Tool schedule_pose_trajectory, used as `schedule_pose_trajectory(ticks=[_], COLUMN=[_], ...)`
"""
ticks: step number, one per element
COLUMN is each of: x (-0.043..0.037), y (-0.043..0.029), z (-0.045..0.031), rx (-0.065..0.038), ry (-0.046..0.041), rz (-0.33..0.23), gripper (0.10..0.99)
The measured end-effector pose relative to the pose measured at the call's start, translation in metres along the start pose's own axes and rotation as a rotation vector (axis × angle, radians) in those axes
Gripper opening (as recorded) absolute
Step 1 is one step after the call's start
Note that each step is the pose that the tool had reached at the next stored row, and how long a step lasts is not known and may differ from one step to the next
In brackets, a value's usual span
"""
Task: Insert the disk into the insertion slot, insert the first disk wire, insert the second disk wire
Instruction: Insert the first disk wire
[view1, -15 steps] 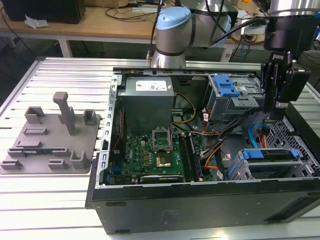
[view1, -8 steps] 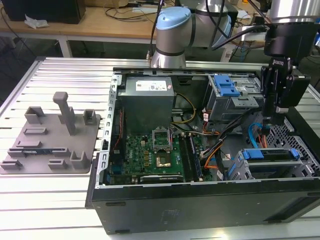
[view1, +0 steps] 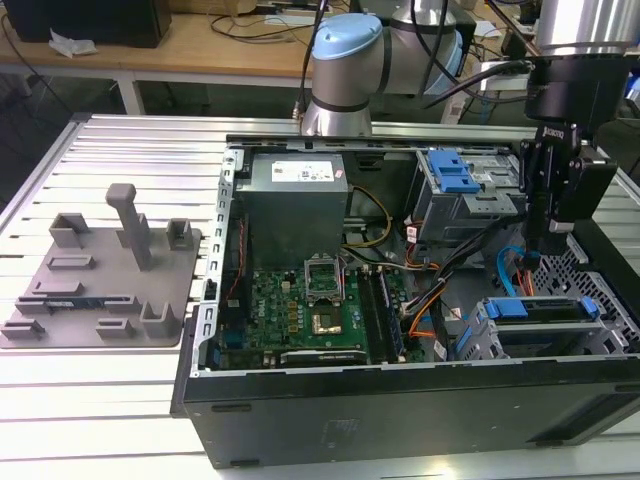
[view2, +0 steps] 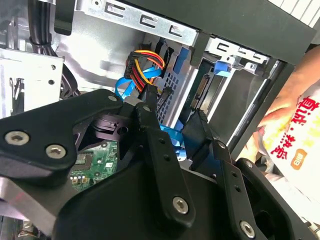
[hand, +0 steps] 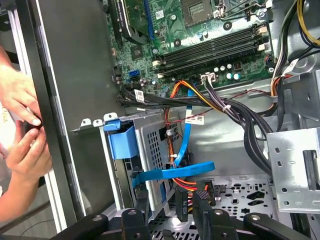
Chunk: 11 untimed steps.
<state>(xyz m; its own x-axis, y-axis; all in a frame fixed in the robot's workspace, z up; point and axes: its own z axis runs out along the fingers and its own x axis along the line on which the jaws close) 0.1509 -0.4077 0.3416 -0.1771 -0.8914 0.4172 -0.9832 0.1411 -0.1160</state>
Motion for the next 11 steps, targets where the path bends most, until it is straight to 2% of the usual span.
schedule_pose_trajectory(ticks=[1, 2, 3, 5, 11], x=[0.0, -0.0002, -0.0004, -0.0013, -0.0065], y=[0.0, 0.0001, 0.0002, 0.0003, 0.0011], z=[0.0, 0.0, -0.0001, 0.0001, -0.0014], rx=[0.0, 0.001, 0.002, 0.003, 0.007], ry=[0.0, 0.0036, 0.0131, 0.0207, 0.0295], rz=[0.0, 0.0, 0.002, 0.003, 0.004], gripper=[0.475, 0.475, 0.475, 0.475, 0.475])
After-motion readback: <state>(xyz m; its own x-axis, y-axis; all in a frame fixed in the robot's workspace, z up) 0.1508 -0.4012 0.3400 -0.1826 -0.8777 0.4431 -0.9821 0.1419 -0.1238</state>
